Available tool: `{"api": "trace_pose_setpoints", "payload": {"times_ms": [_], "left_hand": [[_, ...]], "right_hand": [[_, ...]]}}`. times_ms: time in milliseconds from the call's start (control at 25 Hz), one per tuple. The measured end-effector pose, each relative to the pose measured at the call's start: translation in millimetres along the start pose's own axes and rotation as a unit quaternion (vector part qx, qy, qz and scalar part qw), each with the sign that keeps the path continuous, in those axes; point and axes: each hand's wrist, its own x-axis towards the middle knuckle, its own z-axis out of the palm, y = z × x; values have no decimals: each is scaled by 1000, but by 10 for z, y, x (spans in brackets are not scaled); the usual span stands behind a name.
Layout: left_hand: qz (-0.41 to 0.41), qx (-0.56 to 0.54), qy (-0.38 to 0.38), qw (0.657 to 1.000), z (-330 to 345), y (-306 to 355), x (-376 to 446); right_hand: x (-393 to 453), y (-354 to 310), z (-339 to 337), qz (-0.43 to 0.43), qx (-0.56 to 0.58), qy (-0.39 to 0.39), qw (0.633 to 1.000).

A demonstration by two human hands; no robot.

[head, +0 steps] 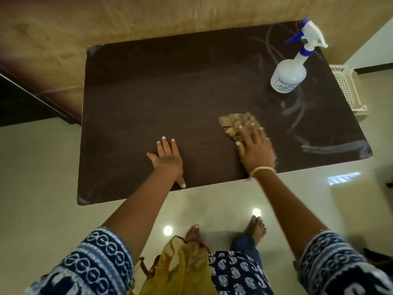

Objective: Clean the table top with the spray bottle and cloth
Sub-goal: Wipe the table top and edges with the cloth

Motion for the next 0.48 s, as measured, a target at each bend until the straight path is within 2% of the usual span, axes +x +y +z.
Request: {"api": "trace_pose_setpoints", "payload": {"times_ms": [80,240,320,360,400,440,480], "left_hand": [[7,-19,9,1000,-40,220,-71],[65,-147,58,985,-187,814,-290],[101,-232,80,964,-401,1137,-353],[115,-277,87,950,-501,1291,-349],[125,-332,95,930,-623,1460,-372],[125,-399,92,903,-740,1606,-387],[120,-484,76,864,-861,1733,-394]], "right_hand": [[67,575,-193,69,16,2,997],[108,860,-421,42,33,24,998],[278,781,-652,100,142,19,985],[365,739,-792,149,235,6,961],[485,737,-929,193,371,-20,908],[579,729,-1071,209,564,-70,796],[641,708,-1171,196,744,-143,623]]}}
